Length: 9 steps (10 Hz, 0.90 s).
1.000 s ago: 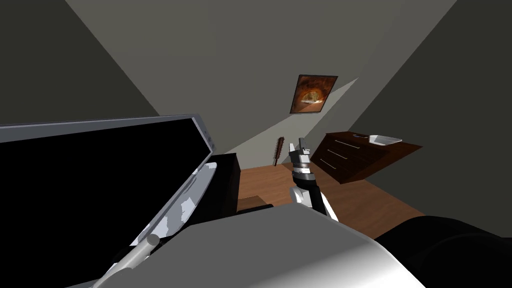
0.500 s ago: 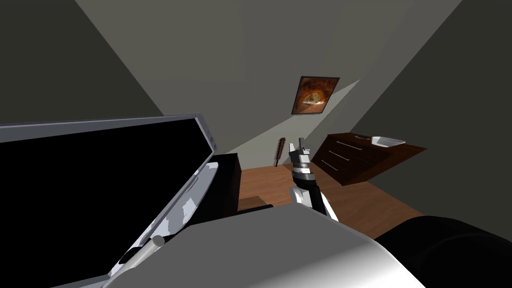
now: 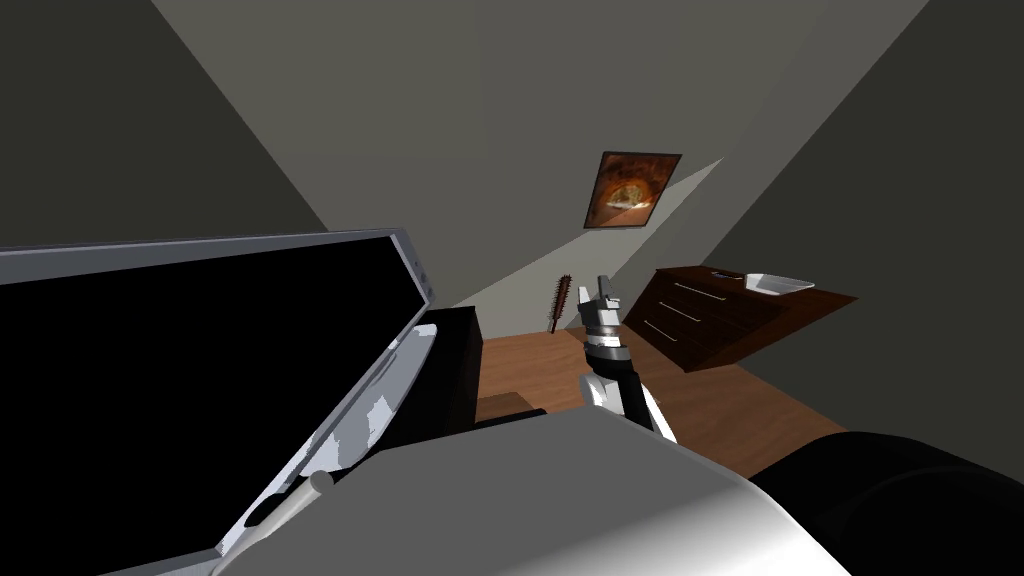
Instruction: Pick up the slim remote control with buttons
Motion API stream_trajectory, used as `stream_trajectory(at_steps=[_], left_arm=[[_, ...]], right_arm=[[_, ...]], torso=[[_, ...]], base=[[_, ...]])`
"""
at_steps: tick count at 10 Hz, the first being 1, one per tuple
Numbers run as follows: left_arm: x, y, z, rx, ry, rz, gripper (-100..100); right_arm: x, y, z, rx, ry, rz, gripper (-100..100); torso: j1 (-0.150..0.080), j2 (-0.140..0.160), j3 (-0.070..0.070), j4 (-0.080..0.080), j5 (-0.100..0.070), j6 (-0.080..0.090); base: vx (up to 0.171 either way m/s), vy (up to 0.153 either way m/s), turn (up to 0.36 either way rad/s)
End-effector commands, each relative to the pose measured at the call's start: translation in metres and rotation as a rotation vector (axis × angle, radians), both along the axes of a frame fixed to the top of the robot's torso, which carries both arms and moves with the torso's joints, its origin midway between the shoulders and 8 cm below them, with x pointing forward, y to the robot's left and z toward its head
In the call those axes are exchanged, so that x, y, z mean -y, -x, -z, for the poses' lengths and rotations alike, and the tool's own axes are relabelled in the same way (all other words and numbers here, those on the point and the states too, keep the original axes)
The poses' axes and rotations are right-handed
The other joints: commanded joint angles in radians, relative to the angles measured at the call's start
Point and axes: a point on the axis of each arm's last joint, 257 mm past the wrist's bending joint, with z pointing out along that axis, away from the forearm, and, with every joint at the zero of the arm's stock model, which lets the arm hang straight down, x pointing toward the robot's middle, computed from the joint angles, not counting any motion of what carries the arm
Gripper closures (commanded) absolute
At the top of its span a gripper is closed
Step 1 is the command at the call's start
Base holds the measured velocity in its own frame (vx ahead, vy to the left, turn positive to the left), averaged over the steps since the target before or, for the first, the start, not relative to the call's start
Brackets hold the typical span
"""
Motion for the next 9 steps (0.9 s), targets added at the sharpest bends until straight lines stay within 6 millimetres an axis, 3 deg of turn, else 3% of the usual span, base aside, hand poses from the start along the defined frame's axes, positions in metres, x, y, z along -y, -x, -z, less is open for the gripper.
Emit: stream_trajectory(at_steps=[1,2,3,4,8,9], left_arm=[[0.000,0.000,0.000,0.000,0.000,0.000,100],[0.000,0.000,0.000,0.000,0.000,0.000,100],[0.000,0.000,0.000,0.000,0.000,0.000,0],[-0.012,-0.003,-0.010,0.002,0.002,-0.010,100],[-0.021,-0.007,-0.018,0.005,-0.001,-0.013,100],[-0.021,-0.007,-0.018,0.005,0.001,-0.014,0]], right_arm=[[0.000,0.000,0.000,0.000,0.000,0.000,0],[0.000,0.000,0.000,0.000,0.000,0.000,0],[0.000,0.000,0.000,0.000,0.000,0.000,0],[0.000,0.000,0.000,0.000,0.000,0.000,0],[0.000,0.000,0.000,0.000,0.000,0.000,0],[0.000,0.000,0.000,0.000,0.000,0.000,0]], torso=[[0.000,0.000,0.000,0.000,0.000,0.000],[0.000,0.000,0.000,0.000,0.000,0.000],[0.000,0.000,0.000,0.000,0.000,0.000],[0.000,0.000,0.000,0.000,0.000,0.000],[-0.002,0.002,0.001,0.001,-0.001,0.000],[-0.001,0.001,0.001,0.000,-0.001,0.000]], base=[[0.000,0.000,0.000],[0.000,0.000,0.000],[0.000,0.000,0.000],[-0.003,0.006,-0.052],[-0.017,-0.011,-0.024],[0.000,0.000,0.000]])
